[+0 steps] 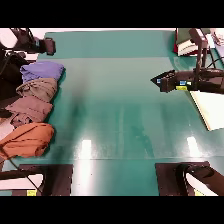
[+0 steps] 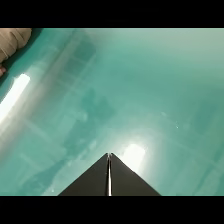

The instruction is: Fold the shirts.

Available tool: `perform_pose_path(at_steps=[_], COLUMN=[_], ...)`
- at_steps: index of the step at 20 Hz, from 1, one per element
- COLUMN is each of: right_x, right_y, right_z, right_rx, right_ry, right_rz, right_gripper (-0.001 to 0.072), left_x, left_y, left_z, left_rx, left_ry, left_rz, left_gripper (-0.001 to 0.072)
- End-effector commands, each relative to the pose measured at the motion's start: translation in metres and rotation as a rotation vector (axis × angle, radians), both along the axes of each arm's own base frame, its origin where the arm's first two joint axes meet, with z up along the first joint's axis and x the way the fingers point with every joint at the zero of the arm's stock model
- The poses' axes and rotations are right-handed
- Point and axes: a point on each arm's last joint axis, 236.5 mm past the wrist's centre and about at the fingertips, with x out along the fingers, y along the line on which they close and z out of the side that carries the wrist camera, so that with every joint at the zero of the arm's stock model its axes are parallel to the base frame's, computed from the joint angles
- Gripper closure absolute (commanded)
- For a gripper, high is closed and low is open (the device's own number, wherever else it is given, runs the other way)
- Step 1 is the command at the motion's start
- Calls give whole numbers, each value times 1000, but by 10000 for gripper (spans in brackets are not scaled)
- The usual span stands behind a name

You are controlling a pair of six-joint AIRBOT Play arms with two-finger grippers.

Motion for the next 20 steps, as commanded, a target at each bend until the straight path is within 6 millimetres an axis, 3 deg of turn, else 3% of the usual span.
perform_pose_path(at_steps=[1,5,10,12,13,14,16,18,19,20], right_x=[0,0,4,5,5,5,4,2,1,3], right_y=[2,5,7,7,7,7,7,6,5,2], right_z=[-13,-32,-42,-42,-42,-42,-41,-33,-24,-13], right_rx=[-11,-24,-26,-21,-20,-15,-12,-7,-1,8], right_ry=[47,114,141,144,146,151,155,132,102,59], right_rz=[14,33,32,26,24,19,17,14,8,-6], right_gripper=[693,693,693,693,693,693,693,693,693,693], left_x=[35,67,93,96,97,97,93,84,83,86], left_y=[72,116,128,127,127,127,128,129,129,126], left_z=[-60,-144,-201,-204,-203,-202,-206,-203,-189,-163], left_rx=[150,142,130,127,127,127,128,115,107,104], left_ry=[60,126,114,105,97,97,123,160,154,112], left_rz=[126,177,172,169,168,168,173,191,198,198], left_gripper=[145,145,146,153,245,403,645,681,682,682])
